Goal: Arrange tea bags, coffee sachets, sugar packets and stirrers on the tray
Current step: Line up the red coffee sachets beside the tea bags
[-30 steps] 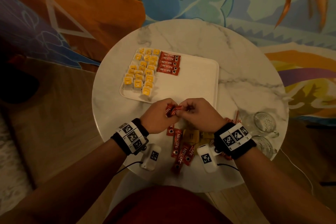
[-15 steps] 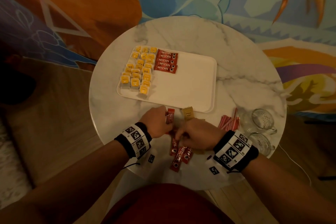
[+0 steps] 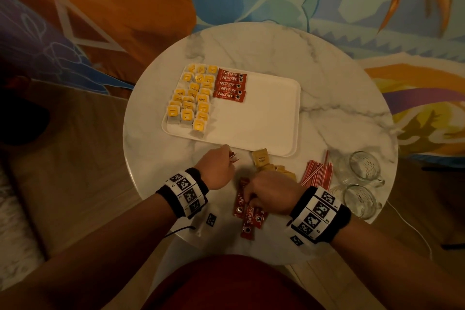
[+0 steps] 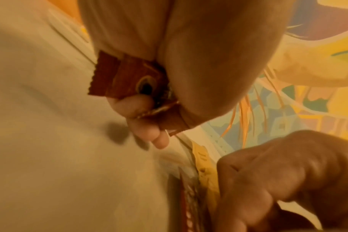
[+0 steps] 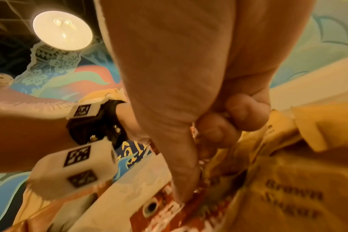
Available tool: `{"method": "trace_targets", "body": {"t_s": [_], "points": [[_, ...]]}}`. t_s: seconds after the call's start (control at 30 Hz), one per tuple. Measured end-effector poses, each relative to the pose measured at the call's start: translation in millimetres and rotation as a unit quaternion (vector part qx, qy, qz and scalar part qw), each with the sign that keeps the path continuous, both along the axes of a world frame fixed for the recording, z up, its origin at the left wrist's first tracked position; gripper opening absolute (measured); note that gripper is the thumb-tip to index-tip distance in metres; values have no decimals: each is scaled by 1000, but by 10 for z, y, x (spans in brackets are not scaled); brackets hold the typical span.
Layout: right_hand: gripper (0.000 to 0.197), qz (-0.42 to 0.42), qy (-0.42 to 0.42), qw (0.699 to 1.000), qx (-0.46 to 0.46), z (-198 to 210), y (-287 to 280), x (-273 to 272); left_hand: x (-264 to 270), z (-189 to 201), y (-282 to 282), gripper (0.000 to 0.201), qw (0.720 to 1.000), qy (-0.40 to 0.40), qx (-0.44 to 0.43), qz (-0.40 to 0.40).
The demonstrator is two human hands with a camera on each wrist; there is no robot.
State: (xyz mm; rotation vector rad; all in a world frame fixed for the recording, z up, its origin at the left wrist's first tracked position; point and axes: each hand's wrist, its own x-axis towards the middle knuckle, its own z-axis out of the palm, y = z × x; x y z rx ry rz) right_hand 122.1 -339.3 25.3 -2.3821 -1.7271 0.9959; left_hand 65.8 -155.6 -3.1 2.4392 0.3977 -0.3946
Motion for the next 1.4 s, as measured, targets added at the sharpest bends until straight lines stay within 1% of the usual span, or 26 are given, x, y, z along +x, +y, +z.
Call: {"method": "trace_targets", "body": {"t_s": [0.07,0.1,0.13,0.2,0.27,0.3,0.43,0.5,0.6,0.67,0.77,0.87,1.0,1.07,1.13,1.23,1.3,1.4], "points": [[15,3,5,1000,9,55,-36,35,-27,29,-38,14,1000,10,-19,-13],[15,9,6,1000,12,80,-58,51,-47,42,-71,12,999,15,-26,-31],[17,18,4,1000,16,93,-81,61,-65,51,-107,16,998,19,-30,-53],[28,35,-5,999,19,98,-136,62,-100,46,-170,24,995,36,-26,-89],[39,44,-10,999,13,95,-164,20,-115,3,-190,24,994,51,-7,-99],[40,50,-10,999,16,86,-170,-2,-114,-17,-188,24,993,53,4,-104],[33,64,-22,997,24,41,-128,-54,-77,-26,-176,28,990,64,40,-117],[25,68,-32,997,20,10,-102,-59,-52,21,-143,27,989,66,50,-120],[19,77,-43,996,17,-8,-48,-89,-23,38,-53,33,990,73,33,-120],[18,71,-34,997,14,-13,-18,-84,-21,45,0,36,992,68,2,-110],[16,47,1,999,23,10,16,-47,-30,102,48,34,995,47,-29,-88],[14,27,35,997,58,51,36,0,-22,142,86,35,994,41,-70,-69],[16,-1,87,990,109,145,72,51,-6,220,134,32,986,42,-158,-27],[16,-21,111,987,116,160,83,76,-3,290,137,31,984,31,-174,-27],[17,-25,104,988,109,159,98,96,11,336,150,26,983,27,-184,-7],[15,-14,75,992,99,171,109,108,24,339,210,14,977,22,-210,37],[15,-13,66,993,98,179,104,99,10,304,276,17,977,19,-205,52],[14,-3,46,994,97,146,145,3,-57,236,366,22,983,-2,-174,57]]}}
